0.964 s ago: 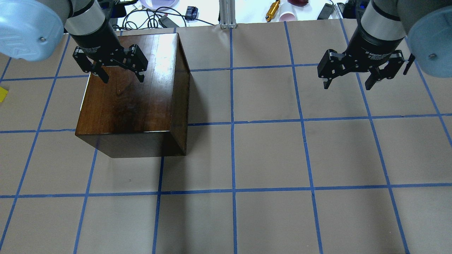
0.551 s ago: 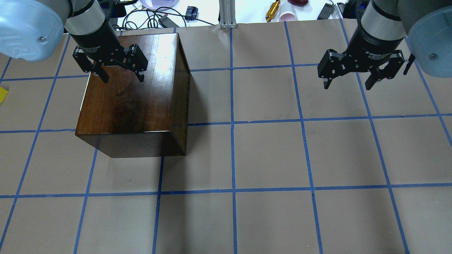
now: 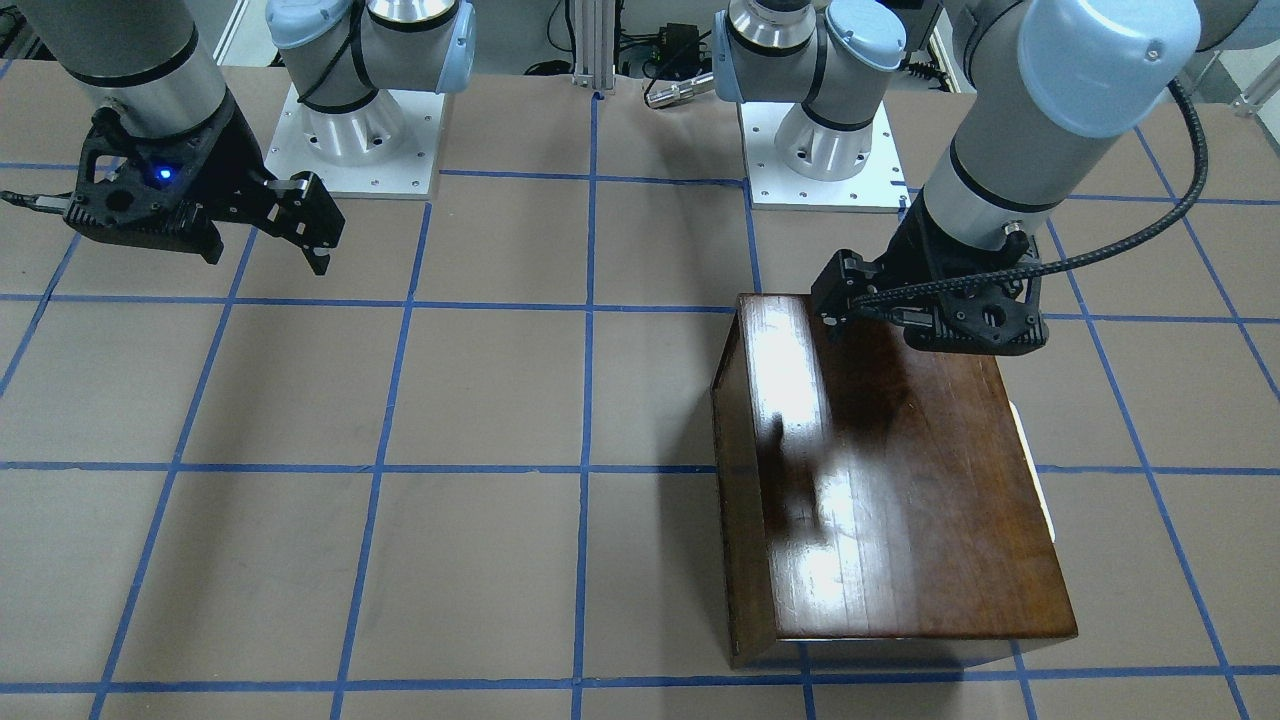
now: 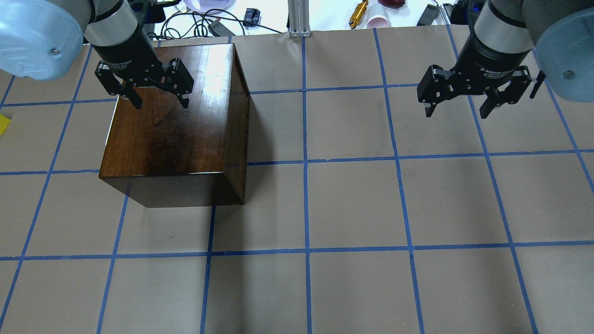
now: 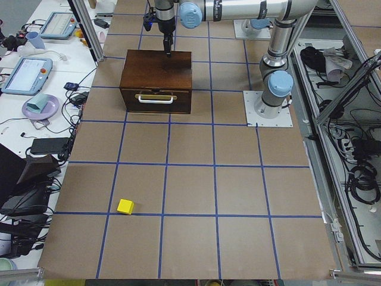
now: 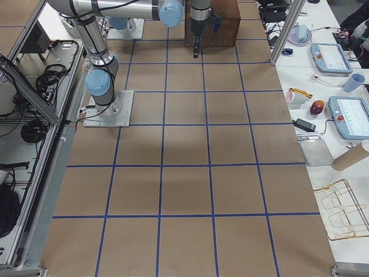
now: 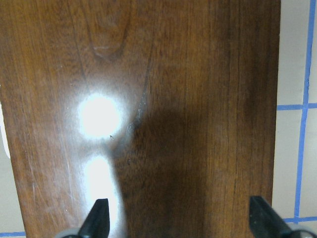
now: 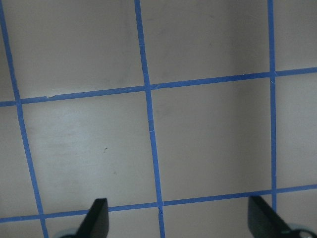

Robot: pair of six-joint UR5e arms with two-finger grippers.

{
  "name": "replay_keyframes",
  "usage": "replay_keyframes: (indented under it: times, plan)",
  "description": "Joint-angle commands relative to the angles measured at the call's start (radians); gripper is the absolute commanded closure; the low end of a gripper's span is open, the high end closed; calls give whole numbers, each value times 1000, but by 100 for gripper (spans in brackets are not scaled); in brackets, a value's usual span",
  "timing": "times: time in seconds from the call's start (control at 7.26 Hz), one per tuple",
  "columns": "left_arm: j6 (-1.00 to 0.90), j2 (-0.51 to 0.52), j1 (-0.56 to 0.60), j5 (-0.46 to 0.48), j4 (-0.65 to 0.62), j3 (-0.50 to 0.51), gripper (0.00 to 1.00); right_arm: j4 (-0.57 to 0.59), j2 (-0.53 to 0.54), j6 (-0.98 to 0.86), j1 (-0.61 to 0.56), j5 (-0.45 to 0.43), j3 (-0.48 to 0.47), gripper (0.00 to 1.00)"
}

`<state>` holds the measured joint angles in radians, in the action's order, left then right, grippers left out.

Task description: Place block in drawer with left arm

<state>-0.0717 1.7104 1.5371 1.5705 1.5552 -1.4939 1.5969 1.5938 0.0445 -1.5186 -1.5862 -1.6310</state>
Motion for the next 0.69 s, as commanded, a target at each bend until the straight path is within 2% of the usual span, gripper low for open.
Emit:
replay_keyframes:
  times: [0.0,0.55]
  plan:
    - [1,0,0,-1,-1,0,0,0,0,0,0,0,0,0]
    - [0,0,-6,-1,2,0,0,0,0,0,0,0,0,0]
